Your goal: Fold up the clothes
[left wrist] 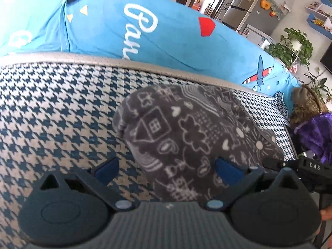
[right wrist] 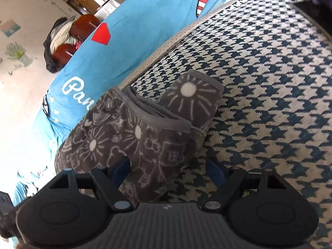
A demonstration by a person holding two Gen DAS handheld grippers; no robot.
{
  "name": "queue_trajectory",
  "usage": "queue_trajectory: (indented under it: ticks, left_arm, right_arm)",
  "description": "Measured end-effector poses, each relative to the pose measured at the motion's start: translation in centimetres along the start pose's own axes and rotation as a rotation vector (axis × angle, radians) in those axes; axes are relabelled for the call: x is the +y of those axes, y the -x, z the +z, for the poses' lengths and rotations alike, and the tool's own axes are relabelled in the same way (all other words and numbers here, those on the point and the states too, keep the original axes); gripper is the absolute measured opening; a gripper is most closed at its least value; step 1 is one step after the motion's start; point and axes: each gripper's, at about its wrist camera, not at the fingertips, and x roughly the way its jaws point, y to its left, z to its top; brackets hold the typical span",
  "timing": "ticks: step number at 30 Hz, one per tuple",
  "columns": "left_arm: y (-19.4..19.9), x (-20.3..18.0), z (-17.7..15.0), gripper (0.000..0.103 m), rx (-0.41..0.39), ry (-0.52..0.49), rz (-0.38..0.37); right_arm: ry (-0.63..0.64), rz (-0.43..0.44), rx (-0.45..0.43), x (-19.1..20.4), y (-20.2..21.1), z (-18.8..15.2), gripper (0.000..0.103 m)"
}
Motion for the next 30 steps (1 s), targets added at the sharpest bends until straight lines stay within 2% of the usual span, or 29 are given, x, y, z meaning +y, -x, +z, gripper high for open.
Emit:
queue_trajectory:
  ticks: [7,11,24,27,29,30]
  left_arm:
    - [-0.9,-0.4,0.1,0.103,-0.003,-0.009,-0.013]
    - [-1.6,-0.7,0.4,0.103,-0.004,-0.006,-0.035]
    - [-4.3,-0.1,0.4,0.103,0.007,0.076,-0.092]
    - [-4.6,-0.3,0.2,0.103,-0.008,0.075,-0.097]
    - [-4.5,-0.9,0.0,0.103,-0.032,0.044,-0.081]
    - [-4.3,-1.3,-0.1,0.103,-0.047,0.025,-0.070]
  right_arm:
    - [0.018,-0.005,-0.028,0.6,-1.2,0.5,0.082]
    - [0.050,-0.005,-0.043,1.5,-2.0,0.5,0.094]
    - [0.145,0.000,-0.091,3.3,-4.0,0.1,0.094]
    - [0.173,-0.005,-0.104,3.8,-4.2,-0.2,0.088]
    - [0.197,-0.012,-0.115,4.4,-4.1,-0.3,0.071]
    - [0.216,-0.017,-0.125,4.8,-4.0,-0.3,0.068]
